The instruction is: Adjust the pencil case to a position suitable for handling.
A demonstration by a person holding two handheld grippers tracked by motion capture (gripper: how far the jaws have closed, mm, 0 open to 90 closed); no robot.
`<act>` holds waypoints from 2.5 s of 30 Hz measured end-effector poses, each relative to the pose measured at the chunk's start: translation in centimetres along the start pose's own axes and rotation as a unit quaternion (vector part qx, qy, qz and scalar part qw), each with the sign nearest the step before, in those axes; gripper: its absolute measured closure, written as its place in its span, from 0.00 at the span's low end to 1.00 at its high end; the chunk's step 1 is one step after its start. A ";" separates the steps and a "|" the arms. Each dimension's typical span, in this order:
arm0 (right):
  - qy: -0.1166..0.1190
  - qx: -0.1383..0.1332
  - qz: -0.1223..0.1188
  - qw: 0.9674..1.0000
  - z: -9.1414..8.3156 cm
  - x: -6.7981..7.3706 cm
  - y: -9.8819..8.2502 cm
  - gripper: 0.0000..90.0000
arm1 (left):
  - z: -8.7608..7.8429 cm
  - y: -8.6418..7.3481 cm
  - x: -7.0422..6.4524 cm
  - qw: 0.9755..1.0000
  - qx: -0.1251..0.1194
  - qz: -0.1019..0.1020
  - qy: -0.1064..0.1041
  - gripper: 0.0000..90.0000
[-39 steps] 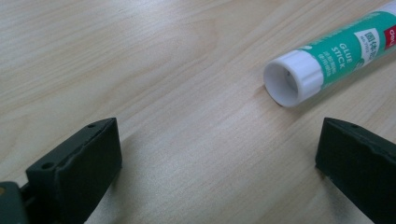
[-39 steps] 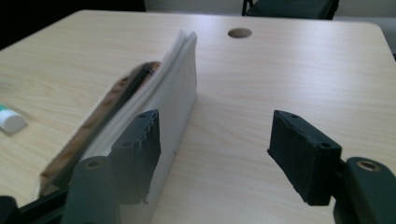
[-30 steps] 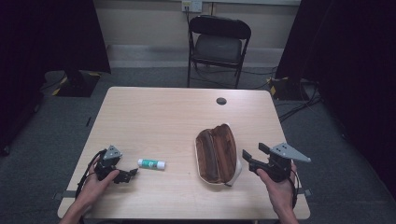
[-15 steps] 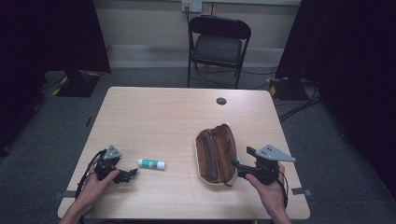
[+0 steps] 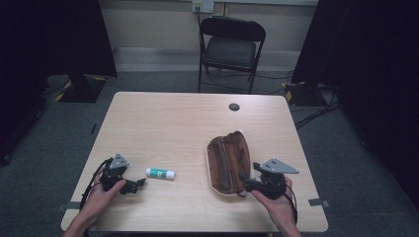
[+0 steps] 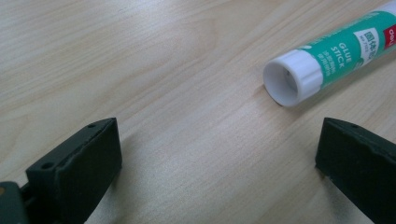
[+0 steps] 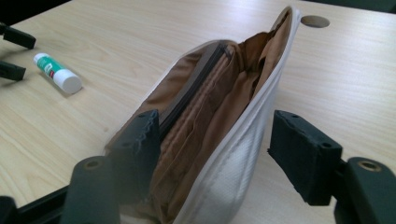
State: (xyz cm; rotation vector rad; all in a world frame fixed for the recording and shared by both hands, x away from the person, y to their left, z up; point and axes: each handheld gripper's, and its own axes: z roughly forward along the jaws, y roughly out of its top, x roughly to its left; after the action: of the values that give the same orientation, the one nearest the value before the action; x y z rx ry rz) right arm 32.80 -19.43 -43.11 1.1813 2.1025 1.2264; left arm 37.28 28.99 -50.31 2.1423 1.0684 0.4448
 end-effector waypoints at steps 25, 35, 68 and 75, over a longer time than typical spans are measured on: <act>-0.005 0.018 0.010 1.000 1.0 -0.9 -0.8 0.75 | 0.0 0.0 0.0 1.000 0.002 0.002 0.000 0.00; 0.017 0.017 0.000 1.000 0.9 -1.2 -0.7 0.84 | 0.0 0.0 0.0 1.000 0.002 0.003 0.001 0.00; 0.053 0.032 -0.020 0.998 0.3 -0.9 -1.6 0.84 | 0.0 0.0 0.0 1.000 0.001 0.001 0.000 0.00; 0.081 0.032 -0.025 0.996 0.0 -1.1 -1.4 0.86 | 0.0 0.0 0.0 1.000 0.001 0.001 0.000 0.00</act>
State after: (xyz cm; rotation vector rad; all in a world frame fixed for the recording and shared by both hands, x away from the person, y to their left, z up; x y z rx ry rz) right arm 32.79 -20.71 -44.42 1.0803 2.2910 1.2782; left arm 37.28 29.00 -50.31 2.1444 1.0678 0.4449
